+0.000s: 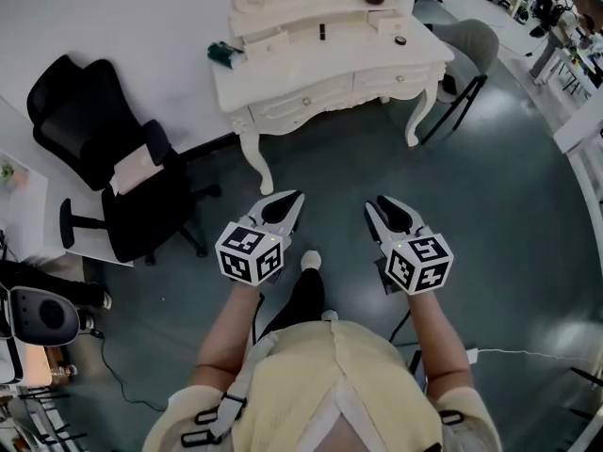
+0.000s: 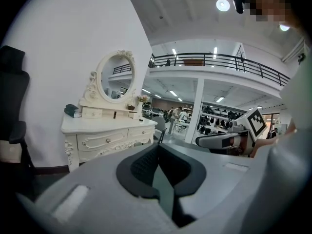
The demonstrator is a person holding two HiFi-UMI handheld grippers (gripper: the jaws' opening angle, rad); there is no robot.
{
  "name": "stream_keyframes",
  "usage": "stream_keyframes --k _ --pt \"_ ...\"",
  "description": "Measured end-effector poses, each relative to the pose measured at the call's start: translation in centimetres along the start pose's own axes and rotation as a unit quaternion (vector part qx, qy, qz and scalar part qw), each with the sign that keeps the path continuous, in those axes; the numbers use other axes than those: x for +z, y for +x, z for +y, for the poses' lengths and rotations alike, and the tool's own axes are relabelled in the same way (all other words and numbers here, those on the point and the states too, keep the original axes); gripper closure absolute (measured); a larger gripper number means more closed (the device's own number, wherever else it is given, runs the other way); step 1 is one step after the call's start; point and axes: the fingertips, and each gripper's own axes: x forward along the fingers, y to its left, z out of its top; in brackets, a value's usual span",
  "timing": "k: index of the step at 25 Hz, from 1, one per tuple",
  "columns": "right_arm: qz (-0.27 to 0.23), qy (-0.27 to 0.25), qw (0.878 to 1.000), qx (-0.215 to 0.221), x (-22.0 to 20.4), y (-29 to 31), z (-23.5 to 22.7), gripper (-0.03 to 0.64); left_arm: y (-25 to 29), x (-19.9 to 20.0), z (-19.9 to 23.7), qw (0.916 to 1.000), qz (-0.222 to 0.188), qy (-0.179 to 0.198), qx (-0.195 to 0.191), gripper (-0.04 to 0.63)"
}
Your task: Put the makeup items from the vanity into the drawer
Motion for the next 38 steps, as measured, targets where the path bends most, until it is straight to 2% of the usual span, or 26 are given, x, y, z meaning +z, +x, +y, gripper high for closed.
stream_keyframes --k 7,21,32,38 --pt "-0.002 -0.006 1.000 -0.006 2.0 4.6 -2.2 0.495 3.9 1.4 3.5 1.0000 -0.003 -0.004 -0.008 0.594" --pt "0.014 -0.010 1.000 0.002 7.2 18.5 -6.2 0.448 10.8 5.1 15.2 0.9999 0.008 -0.006 0.011 0.594" --pt "0.017 -0.011 1.000 0.000 10.4 27.2 -8.5 0.443 14.0 7.1 22.9 0.9991 0.019 0.011 0.035 0.594" --pt "0.032 -0.009 0.999 -0.008 11.4 29.9 -11.1 0.443 15.8 7.2 25.5 0.9980 0.028 0.000 0.057 0.594"
